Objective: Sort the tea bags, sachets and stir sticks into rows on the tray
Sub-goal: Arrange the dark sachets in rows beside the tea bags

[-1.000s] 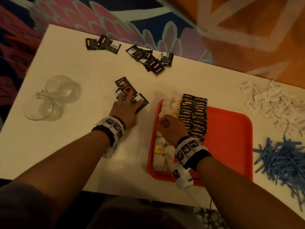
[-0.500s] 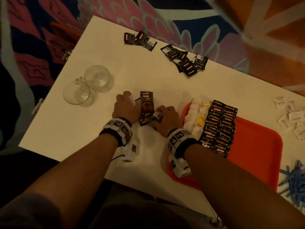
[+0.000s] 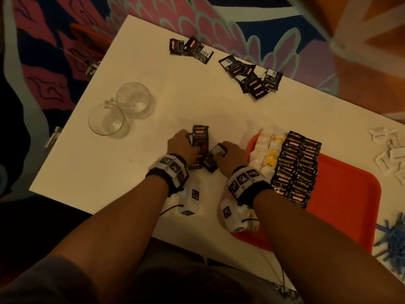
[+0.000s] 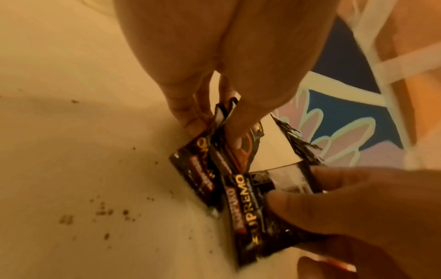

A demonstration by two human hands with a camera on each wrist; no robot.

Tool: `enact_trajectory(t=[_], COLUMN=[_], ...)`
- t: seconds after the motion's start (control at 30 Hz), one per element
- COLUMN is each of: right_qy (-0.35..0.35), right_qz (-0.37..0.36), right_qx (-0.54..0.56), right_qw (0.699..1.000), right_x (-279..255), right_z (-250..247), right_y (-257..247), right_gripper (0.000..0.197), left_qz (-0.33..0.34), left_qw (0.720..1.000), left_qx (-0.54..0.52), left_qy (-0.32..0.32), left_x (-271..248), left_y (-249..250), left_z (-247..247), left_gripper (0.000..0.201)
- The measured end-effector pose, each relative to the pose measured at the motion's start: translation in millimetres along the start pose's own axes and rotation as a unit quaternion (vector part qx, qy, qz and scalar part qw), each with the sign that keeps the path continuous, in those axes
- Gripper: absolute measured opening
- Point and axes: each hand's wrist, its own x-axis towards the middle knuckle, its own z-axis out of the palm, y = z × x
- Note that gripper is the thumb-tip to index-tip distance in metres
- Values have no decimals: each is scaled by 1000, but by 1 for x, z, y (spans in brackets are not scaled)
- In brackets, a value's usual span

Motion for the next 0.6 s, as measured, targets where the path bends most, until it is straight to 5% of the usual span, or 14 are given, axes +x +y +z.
enact_trajectory(t=[0.1, 0.23, 0.43, 0.6], right_qy=[66, 118, 143, 123], right_qz=[-48, -115, -32, -32], right_qx=[62, 110, 199, 223], right_qw=[995, 980, 969, 966], right_x=[-4, -18, -33, -49], right_z=[-21, -28, -35, -36], right_y=[-4, -16, -12, -10], right_gripper=[17, 22, 29, 34], left_qz=[-42, -68, -34, -47], left_qw=[993, 950, 868, 811], left_qx=[-91, -274, -445, -530], left_qy=[-55, -135, -220, -242], left_x=[-1, -16, -48, -73], left_y=[-8, -8, 9, 24], left_z=[-4, -6, -10, -6], left_gripper=[38, 29, 39, 37])
